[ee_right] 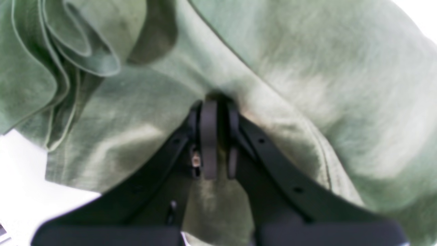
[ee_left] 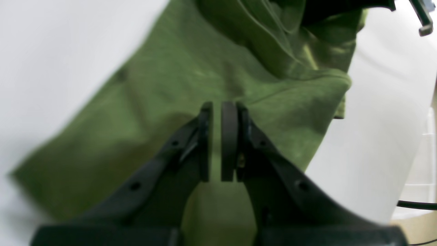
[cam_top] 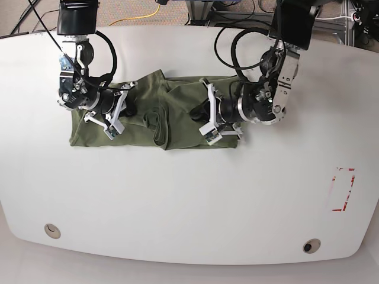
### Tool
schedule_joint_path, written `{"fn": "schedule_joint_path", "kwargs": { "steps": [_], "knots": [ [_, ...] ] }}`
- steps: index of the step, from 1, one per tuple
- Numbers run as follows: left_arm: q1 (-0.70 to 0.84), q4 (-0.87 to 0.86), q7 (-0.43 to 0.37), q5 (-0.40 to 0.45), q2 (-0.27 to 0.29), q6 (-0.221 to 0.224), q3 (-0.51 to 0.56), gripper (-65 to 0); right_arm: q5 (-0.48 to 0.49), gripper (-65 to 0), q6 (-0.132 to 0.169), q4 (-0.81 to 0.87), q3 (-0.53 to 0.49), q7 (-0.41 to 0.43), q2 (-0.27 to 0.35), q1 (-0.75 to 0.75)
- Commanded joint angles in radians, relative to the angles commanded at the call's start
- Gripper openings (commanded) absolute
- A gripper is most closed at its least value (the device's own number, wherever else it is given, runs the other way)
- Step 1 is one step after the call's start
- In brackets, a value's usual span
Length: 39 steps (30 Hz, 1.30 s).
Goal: Layout the t-shirt on the table in an organized manner, then fold the t-shirt properly
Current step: 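Release the fold and move the left gripper to the strip's other end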
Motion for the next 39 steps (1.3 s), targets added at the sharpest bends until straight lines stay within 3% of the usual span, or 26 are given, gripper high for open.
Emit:
{"fn": "schedule_joint_path", "kwargs": {
  "steps": [8,15,29,39],
  "knots": [
    [-0.012,0.032,0.0,-0.005,0.043,0.0,0.107,-62.4,0.0,-60.9,0.0,0.0,-0.003,0.0,-0.002,0.0],
    [-0.014,0.155,0.006,-0.006,0.035,0.0,0.078,-62.5,0.0,-60.9,0.0,0.002,-0.002,0.0,0.0,0.0],
    [-0.017,0.163,0.002,-0.003,-0.126,0.0,-0.166,-62.5,0.002,-60.9,0.0,0.002,0.0,0.0,0.003,0.0],
    [0.049,0.146,0.0,0.0,-0.189,0.0,-0.176,-62.5,0.002,-60.9,0.0,0.002,0.0,0.0,0.0,0.0]
  ]
}}
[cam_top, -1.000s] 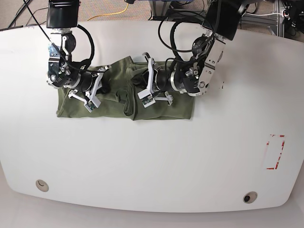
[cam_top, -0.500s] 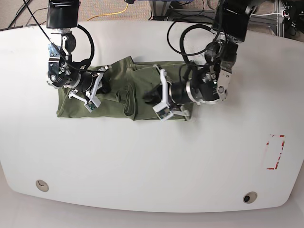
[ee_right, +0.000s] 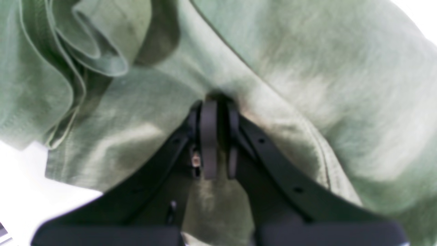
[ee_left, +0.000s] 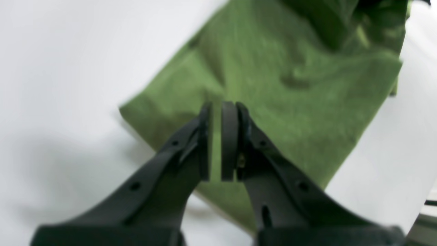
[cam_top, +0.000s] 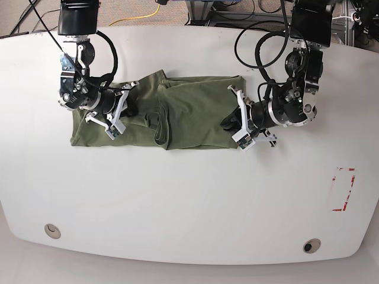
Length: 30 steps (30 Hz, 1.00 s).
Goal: Layout the t-shirt on the table in an organized manner, then fold the t-shirt properly
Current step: 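Release the fold and move the left gripper to the strip's other end, then move the right gripper to the strip's opposite end and grasp it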
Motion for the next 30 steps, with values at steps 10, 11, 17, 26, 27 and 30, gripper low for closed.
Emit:
{"fn": "schedule_joint_path", "kwargs": {
  "steps": [10,11,17,26,27,30],
  "knots": [
    [0.052,-0.127,-0.066,0.08,0.002,0.0,0.003,-62.6,0.0,-60.9,0.0,0.0,0.0,0.0,-0.002,0.015],
    [0.058,-0.14,-0.081,0.089,0.002,0.0,0.005,-62.6,0.0,-60.9,0.0,0.0,0.0,0.0,-0.002,0.017],
    [0.066,-0.221,-0.123,0.109,0.02,0.0,0.005,-62.6,0.002,-60.9,0.0,0.028,0.0,-0.002,-0.002,0.021],
    [0.066,-0.236,-0.124,0.109,0.015,0.0,0.002,-62.6,0.003,-49.8,0.0,0.221,0.006,-0.158,-0.025,0.071],
    [0.066,-0.236,-0.124,0.11,0.015,0.0,0.002,-62.6,0.003,-43.3,0.0,0.265,0.032,-0.19,-0.043,0.083],
    [0.066,-0.236,-0.123,0.11,0.009,0.0,0.002,-62.6,0.002,-30.6,0.0,0.35,0.106,-0.236,-0.078,0.101]
  ]
}}
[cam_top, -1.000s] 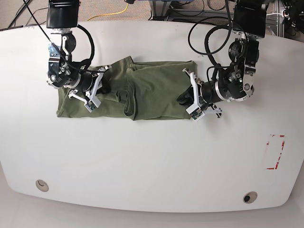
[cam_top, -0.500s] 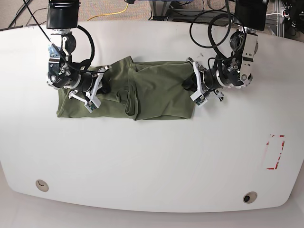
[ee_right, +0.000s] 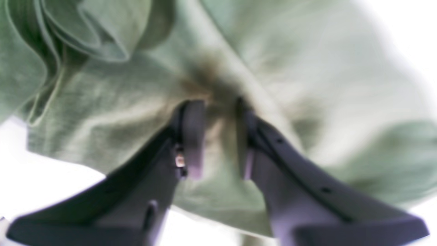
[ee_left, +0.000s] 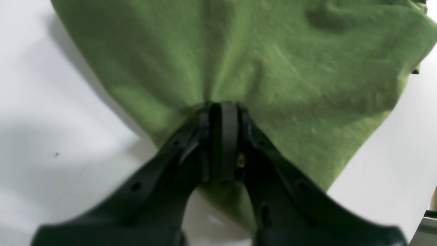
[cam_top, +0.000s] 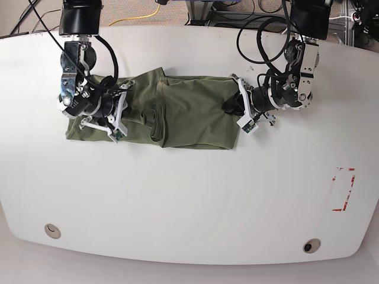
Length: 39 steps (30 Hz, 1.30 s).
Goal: Layout the t-shirt on the table in an organized manner, then fold the t-shirt properly
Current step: 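Move the right gripper to the strip's opposite end and grasp it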
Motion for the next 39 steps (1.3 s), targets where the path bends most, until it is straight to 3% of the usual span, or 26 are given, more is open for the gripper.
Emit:
{"fn": "schedule_joint_path", "kwargs": {
  "steps": [6,10,22,26,32,39],
  "knots": [
    [0.0,0.0,0.0,0.0,-0.008,0.0,0.0,-62.6,0.0,-8.9,0.0,0.08,0.127,-0.117,-0.04,0.083],
    [0.0,0.0,0.0,0.0,-0.008,0.0,-0.002,-62.6,0.0,0.0,0.0,0.075,0.242,-0.161,-0.041,0.126],
    [0.003,0.0,-0.002,-0.002,-0.026,0.0,-0.002,-62.6,0.018,0.0,0.0,-0.115,0.485,-0.182,-0.005,0.163],
    [0.003,0.0,-0.002,-0.002,-0.026,0.0,-0.002,-62.6,0.133,0.0,0.0,-0.267,0.548,-0.182,0.049,0.163],
    [0.002,0.0,-0.002,-0.002,-0.026,0.0,-0.002,-62.6,0.33,0.0,0.0,-0.514,0.557,-0.178,0.135,0.152],
    [0.002,0.0,0.0,-0.002,-0.028,0.0,-0.002,-62.6,0.445,0.0,0.0,-0.603,0.554,-0.146,0.167,0.112]
  ]
}}
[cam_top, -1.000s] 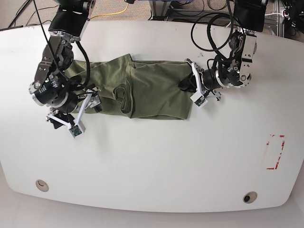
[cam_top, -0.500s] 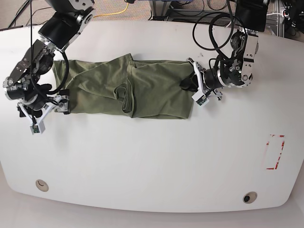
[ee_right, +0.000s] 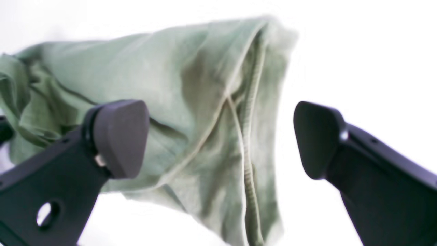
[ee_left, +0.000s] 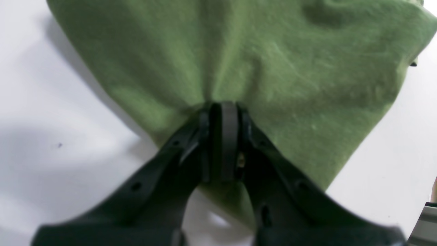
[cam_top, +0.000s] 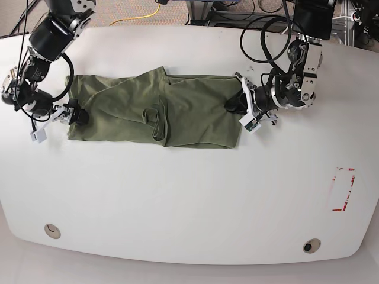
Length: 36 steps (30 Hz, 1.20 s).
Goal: Layout the t-shirt on the table in an organized manner, then fold the t-shirt properly
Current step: 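Move the right gripper to the strip's opposite end and grasp it, then lift the grasped end with the right gripper and fold it toward the left gripper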
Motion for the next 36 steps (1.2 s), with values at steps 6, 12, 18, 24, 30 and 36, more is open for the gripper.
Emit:
{"fn": "schedule_joint_path", "kwargs": {
  "steps": [6,12,18,24,30,36],
  "knots": [
    [0.0,0.002,0.0,0.0,0.0,0.0,0.0,-62.6,0.02,0.0,0.0,0.0,-0.002,0.0,-0.009,-0.026],
    [-0.002,0.003,0.0,0.0,0.0,0.0,0.0,-62.6,0.02,0.0,0.0,0.0,-0.023,0.0,-0.044,-0.034],
    [-0.002,0.005,0.002,0.0,0.0,0.0,0.0,-62.6,0.021,0.0,0.0,0.005,-0.068,0.0,-0.077,-0.048],
    [-0.002,0.006,0.002,0.0,0.0,0.0,0.0,-62.6,0.02,0.0,0.0,0.005,-0.071,0.002,-0.089,-0.049],
    [0.0,0.005,0.002,0.0,0.0,0.0,0.0,-62.6,0.017,0.0,0.0,0.005,-0.072,0.002,-0.084,-0.044],
    [0.0,0.002,0.002,0.0,0.0,0.0,0.0,-62.6,0.017,0.0,0.0,0.005,-0.074,0.002,-0.083,-0.043]
  ]
}}
